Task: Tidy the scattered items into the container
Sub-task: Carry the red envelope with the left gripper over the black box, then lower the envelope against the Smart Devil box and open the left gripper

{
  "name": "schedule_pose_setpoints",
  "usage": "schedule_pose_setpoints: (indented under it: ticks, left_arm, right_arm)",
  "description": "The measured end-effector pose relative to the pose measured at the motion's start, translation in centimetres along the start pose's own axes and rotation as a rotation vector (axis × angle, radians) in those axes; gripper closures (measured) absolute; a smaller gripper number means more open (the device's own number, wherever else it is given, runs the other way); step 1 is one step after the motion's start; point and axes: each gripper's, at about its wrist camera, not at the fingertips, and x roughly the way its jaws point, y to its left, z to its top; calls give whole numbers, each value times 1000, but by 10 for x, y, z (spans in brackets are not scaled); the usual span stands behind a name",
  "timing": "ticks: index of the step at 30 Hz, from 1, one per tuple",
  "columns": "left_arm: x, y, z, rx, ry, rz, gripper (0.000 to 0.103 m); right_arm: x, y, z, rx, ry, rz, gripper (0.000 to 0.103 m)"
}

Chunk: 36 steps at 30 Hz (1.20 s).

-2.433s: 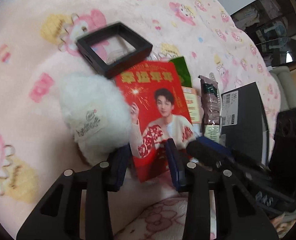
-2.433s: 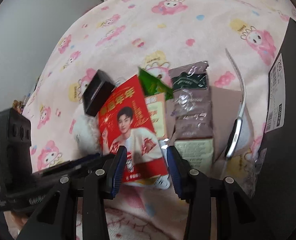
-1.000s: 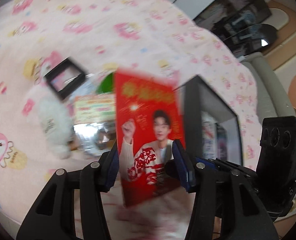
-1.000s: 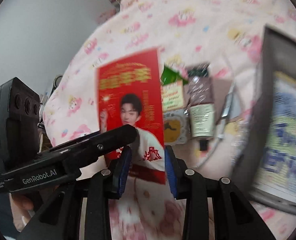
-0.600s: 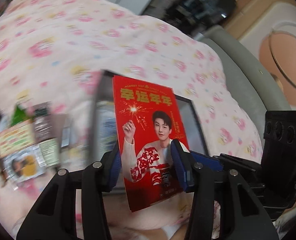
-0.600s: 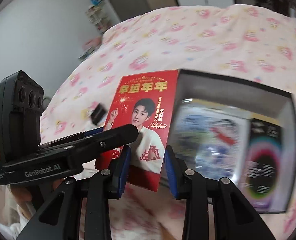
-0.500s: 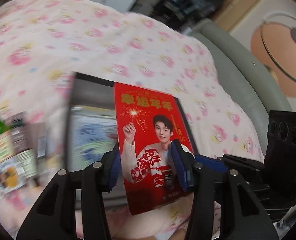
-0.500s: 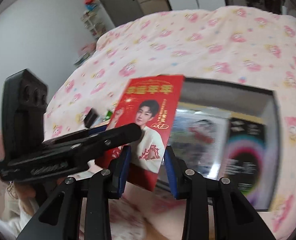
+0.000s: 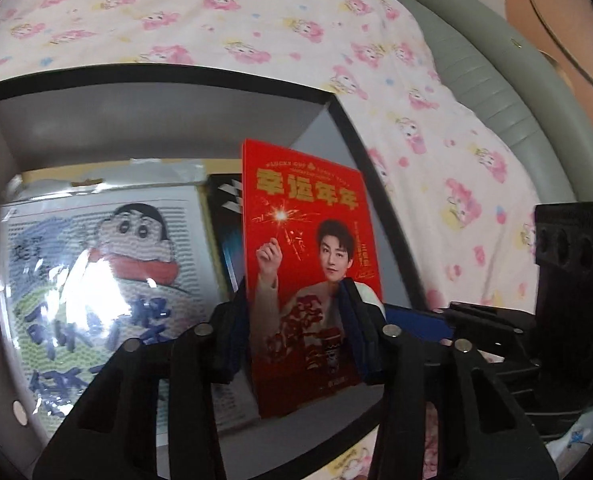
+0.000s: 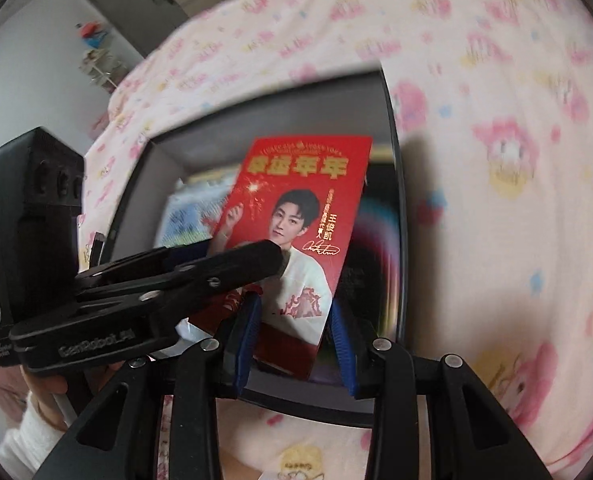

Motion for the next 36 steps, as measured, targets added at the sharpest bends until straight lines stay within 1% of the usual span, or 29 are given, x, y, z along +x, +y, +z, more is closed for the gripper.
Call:
schedule_pose_setpoints:
  ticks: [2,3,5,6,7,9,10,11,14,16,17,18,19,21,23,24,25,27,28,30,31,32,33,34,35,36]
  left_arm:
    - [-2,2,0,-6,-2,11,61]
    - [-1,3,-1,-3,9,11,62]
    - [5,6,-3,10,29,45,63]
    - [8,7,-6,20,51,65,63]
    - [14,9,-10,26,92,80,62]
    - [18,14,-15,21,143,90,60]
    - [19,15,-16,18,156,94,60]
    - [17,15,-16,19,157,104,60]
    - [-1,16,-6,19,107,121,59]
    - [-6,21,5,-2,91,160,59]
    - [-4,26,9,-29,103,195,61]
    - [0,30,13,-49,119,223,67]
    - [5,32,15,-57,135,229,69]
    - [15,33,15,-58,168,246,70]
    - [19,30,11,-40,163,267,70]
    - [19,29,9,-39,161,262,71]
    - [20,27,8,-51,170,214,71]
    - [24,29,2,-104,221,64,70]
    - [27,29,-1,-118,234,13,72]
    - [28,26,-8,-102,258,-43,72]
    - [26,25,-11,-94,258,-61,72]
    - [21,26,-13,-88,250,-79,69]
    - [12,28,-15,-89,222,-105,65]
    - [6,30,-15,-87,201,-105,61]
    - [-1,31,-15,-76,178,-76,59]
    - [-7,32,-15,-50,152,-18,59]
  right_arm:
    - [0,5,1,-14,-5,5,70]
    - [0,6,1,-9,-2,11,70]
    - [0,8,1,-5,0,-2,70]
    - [-2,8,2,-10,-13,-9,70]
    - [-4,8,0,-9,-27,-18,70]
    - [-10,5,1,17,-51,-40,70]
    - [-11,4,3,34,-61,-49,70]
    - [-13,3,4,39,-73,-54,70]
    - [-19,10,17,2,-84,-70,70]
    - [-19,17,31,-30,-85,-89,70]
    - [-17,20,37,-40,-80,-98,70]
    - [-14,23,43,-47,-78,-116,70]
    - [-12,25,47,-47,-89,-136,70]
    - [-3,27,50,-42,-111,-132,70]
    - [7,25,45,-38,-87,-111,70]
    - [11,24,40,-46,-70,-111,70]
    - [15,21,35,-52,-57,-119,70]
    - [16,13,31,-35,-44,-129,70]
    - [16,8,30,-24,-40,-119,70]
    - [12,5,30,-17,-48,-104,70]
    - [8,5,30,-18,-62,-102,70]
    - [7,5,31,-22,-70,-100,70]
    - [5,6,31,-25,-78,-95,70]
    - [5,8,30,-27,-77,-88,70]
    - [8,10,30,-34,-66,-78,71]
    - [11,13,29,-44,-53,-67,71]
